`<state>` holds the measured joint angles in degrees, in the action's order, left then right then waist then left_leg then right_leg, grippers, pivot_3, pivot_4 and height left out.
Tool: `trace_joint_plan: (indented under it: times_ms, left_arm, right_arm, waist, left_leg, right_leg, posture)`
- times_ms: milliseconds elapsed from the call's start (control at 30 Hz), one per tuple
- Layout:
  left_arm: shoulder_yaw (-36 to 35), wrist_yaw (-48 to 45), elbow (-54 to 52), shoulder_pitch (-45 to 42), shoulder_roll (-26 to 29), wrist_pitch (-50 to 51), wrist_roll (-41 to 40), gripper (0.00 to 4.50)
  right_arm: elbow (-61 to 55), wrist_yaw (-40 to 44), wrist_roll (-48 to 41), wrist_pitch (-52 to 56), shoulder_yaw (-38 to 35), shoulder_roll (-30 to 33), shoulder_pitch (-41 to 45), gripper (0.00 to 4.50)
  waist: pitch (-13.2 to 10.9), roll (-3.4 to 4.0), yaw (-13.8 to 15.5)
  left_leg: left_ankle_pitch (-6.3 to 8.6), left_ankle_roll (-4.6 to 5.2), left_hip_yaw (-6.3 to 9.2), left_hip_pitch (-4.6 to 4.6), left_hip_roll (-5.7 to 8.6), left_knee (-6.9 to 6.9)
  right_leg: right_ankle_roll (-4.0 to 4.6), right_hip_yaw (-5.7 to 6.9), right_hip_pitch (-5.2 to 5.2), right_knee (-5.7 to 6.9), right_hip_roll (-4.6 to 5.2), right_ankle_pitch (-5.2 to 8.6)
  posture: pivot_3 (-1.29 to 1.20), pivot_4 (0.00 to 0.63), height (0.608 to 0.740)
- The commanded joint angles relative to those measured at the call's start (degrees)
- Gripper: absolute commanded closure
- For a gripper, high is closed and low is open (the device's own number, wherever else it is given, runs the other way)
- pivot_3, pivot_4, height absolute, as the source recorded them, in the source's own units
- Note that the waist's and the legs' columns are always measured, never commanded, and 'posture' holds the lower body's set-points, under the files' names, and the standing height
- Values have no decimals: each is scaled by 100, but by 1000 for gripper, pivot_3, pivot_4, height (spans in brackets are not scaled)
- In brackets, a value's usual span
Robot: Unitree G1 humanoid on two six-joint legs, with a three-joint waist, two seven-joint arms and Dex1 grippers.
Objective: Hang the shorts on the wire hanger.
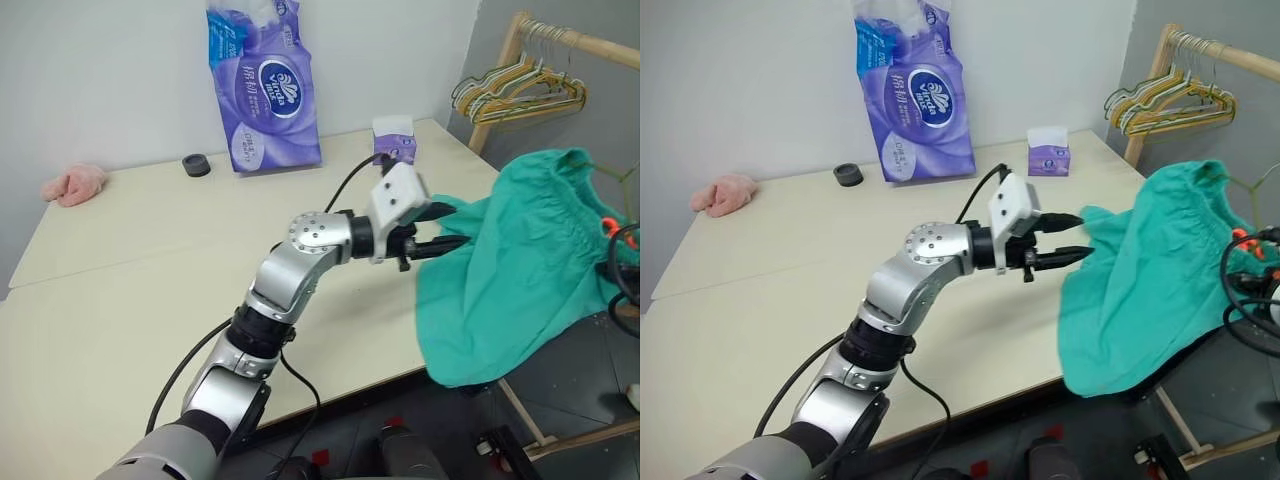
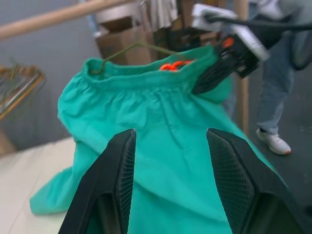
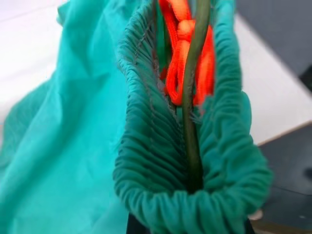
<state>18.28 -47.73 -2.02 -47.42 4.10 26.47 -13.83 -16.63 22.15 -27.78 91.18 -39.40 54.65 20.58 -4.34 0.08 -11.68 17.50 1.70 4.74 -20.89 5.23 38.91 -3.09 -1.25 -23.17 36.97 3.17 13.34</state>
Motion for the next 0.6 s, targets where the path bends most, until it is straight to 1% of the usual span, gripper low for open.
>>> trace_joint_plan:
  times_ms: [33, 167, 233, 333, 467, 600]
  left_arm:
    - [-42, 176, 171, -373, -241, -155, 14, 2077]
    - [58, 230, 527, -743, -596, -447, 105, 2077]
    - [145, 161, 688, -918, -775, -639, 137, 2077]
    - [231, 30, 949, -1140, -1003, -931, 162, 2077]
    - [220, -27, 1200, -1289, -1174, -1102, 159, 2077]
    - [251, -93, 1413, -1413, -1330, -1311, 196, 2077]
  right_arm:
    - [462, -142, 292, -282, -140, 329, 365, 4500]
    - [1461, -265, 586, -576, -142, 729, 770, 4500]
    - [2035, -366, 762, -734, -177, 941, 975, 4500]
    - [2754, -560, 1037, -1205, -201, 1211, 1203, 4500]
    - [3156, -662, 1156, -1336, -191, 1351, 1416, 4500]
    - [3545, -700, 1244, -1509, -180, 1545, 1544, 4500]
  waist:
    - [-19, 0, -8]
    - [-63, 28, -13]
    - [-94, 57, -10]
    - [-120, 82, -30]
    - [-147, 103, -134]
    - [-178, 116, -309]
  left_leg:
    - [1, 2, -6, 2, 0, 0]
    - [4, 9, -23, 3, 4, 1]
    - [9, 19, -44, 4, 7, 0]
    - [23, 44, -87, 7, 11, -2]
    - [35, 65, -131, 16, 11, -2]
    - [42, 77, -164, 24, 11, -1]
  right_leg:
    - [-15, -6, 0, 0, 0, 9]
    - [-18, -24, 0, -1, -1, 10]
    - [-45, -50, 1, 1, -2, 25]
    - [-55, -93, 1, 1, -3, 26]
    - [-92, -132, 0, -1, -5, 37]
    - [-113, -143, 0, -4, -10, 38]
  posture:
    - [-382, 111, 740]
    - [-385, 120, 740]
    - [-386, 125, 740]
    - [-393, 131, 740]
    - [-403, 135, 740]
    - [-415, 140, 740]
